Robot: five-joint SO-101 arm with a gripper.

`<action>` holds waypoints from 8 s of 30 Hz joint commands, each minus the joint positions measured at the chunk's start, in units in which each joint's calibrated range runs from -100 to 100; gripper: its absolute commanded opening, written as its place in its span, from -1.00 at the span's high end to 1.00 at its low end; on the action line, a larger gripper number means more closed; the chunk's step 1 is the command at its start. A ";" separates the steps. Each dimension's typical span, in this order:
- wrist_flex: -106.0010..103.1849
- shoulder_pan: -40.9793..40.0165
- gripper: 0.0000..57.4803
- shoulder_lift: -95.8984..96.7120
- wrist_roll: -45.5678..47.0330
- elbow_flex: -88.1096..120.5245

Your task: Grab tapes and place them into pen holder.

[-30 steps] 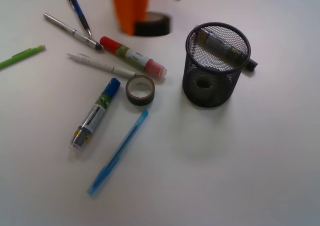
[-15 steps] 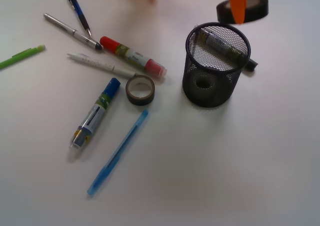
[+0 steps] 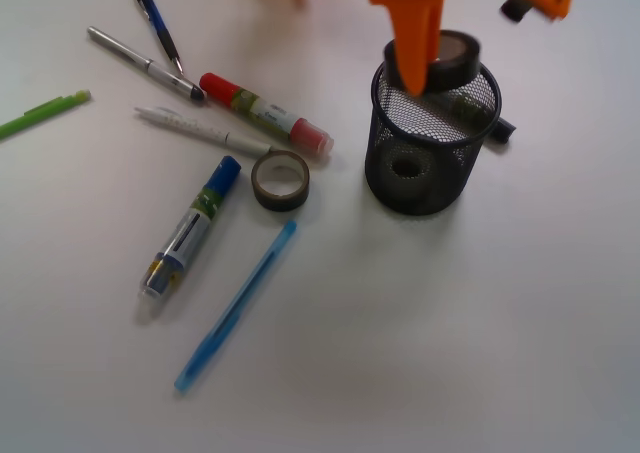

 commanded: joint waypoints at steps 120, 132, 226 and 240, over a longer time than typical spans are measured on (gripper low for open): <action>0.71 15.73 0.22 31.89 4.30 -13.56; 0.71 16.10 0.65 35.21 2.20 -13.47; 5.70 19.17 0.64 -32.20 20.32 21.95; -46.09 20.14 0.99 -72.40 21.88 99.48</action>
